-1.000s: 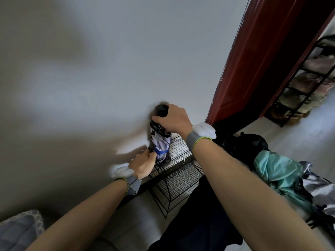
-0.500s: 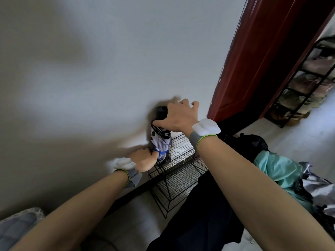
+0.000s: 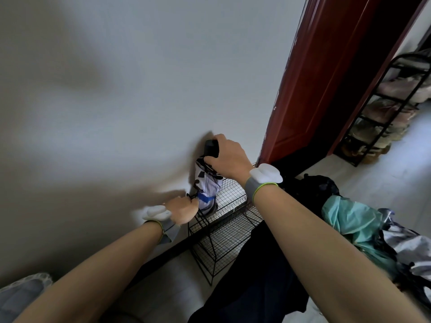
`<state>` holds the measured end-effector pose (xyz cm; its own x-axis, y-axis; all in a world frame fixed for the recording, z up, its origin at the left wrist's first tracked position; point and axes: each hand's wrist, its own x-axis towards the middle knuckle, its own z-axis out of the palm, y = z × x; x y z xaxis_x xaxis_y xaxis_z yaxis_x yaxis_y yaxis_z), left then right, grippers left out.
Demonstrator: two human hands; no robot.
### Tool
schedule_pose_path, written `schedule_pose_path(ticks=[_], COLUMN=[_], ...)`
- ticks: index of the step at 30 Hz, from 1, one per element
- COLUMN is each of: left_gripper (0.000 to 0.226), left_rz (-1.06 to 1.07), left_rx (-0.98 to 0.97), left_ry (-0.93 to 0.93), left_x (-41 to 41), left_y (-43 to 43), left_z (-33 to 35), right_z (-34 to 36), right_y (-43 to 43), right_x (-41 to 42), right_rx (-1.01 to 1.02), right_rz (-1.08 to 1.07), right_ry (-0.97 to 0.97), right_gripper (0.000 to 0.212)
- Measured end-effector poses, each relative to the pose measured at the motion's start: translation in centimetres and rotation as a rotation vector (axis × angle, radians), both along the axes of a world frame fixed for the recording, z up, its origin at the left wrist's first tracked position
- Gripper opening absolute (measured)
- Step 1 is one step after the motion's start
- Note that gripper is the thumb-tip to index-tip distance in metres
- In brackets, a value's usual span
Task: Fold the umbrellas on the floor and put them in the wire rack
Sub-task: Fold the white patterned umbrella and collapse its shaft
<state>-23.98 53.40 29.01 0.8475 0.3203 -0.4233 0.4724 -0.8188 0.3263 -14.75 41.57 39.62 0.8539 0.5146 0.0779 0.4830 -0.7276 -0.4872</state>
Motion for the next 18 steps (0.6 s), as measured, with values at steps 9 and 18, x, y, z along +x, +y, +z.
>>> schedule_pose_path(ticks=[9, 18], left_gripper=[0.046, 0.051], left_rz=[0.062, 0.063], left_rx=[0.007, 0.028], left_ry=[-0.027, -0.024], left_x=[0.1, 0.3], left_y=[-0.1, 0.0], left_z=[-0.3, -0.4], right_z=[1.5, 0.3], right_y=[0.8, 1.2], right_x=[0.1, -0.3], right_rx=[-0.036, 0.024], right_rz=[0.204, 0.077], right_ry=[0.037, -0.028], right_gripper=[0.053, 0.07])
